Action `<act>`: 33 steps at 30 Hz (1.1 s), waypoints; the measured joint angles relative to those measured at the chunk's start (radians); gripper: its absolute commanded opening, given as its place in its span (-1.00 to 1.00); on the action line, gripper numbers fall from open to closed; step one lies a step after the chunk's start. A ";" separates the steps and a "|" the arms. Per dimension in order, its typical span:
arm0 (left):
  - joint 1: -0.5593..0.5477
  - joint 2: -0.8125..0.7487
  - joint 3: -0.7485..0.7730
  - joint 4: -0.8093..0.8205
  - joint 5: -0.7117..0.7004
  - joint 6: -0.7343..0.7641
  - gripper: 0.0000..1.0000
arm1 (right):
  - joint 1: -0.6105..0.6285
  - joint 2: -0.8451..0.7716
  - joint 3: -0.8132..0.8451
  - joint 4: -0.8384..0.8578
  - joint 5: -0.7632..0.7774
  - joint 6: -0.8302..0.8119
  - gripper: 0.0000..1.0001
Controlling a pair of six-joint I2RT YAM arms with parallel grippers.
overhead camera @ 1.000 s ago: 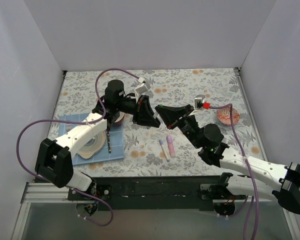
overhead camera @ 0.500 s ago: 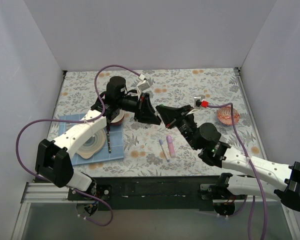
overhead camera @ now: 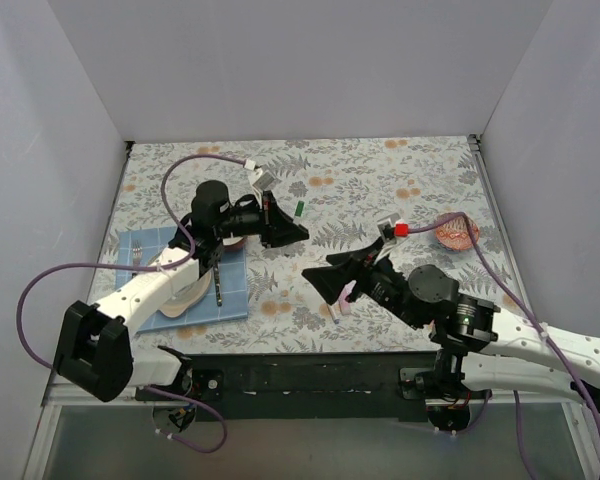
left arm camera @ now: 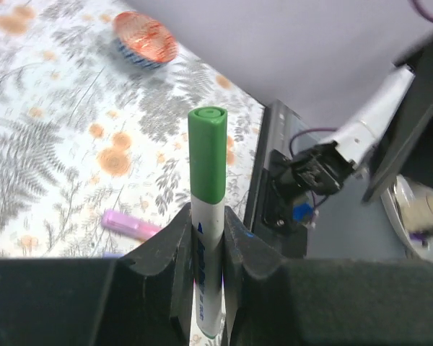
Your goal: Insert the pens into the pen caps
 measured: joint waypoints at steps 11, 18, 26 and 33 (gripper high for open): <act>-0.228 -0.040 -0.296 -0.002 -0.631 -0.336 -1.00 | 0.000 -0.189 -0.016 -0.207 0.113 0.029 0.92; -0.305 0.151 -0.296 -0.101 -0.860 -0.507 -0.54 | 0.000 -0.149 -0.027 -0.338 0.125 0.055 0.92; -0.329 0.217 -0.262 -0.200 -0.934 -0.567 -0.12 | 0.000 -0.158 -0.027 -0.372 0.132 0.080 0.93; -0.329 0.126 -0.156 -0.361 -1.021 -0.482 0.58 | 0.000 -0.131 -0.019 -0.419 0.150 0.098 0.96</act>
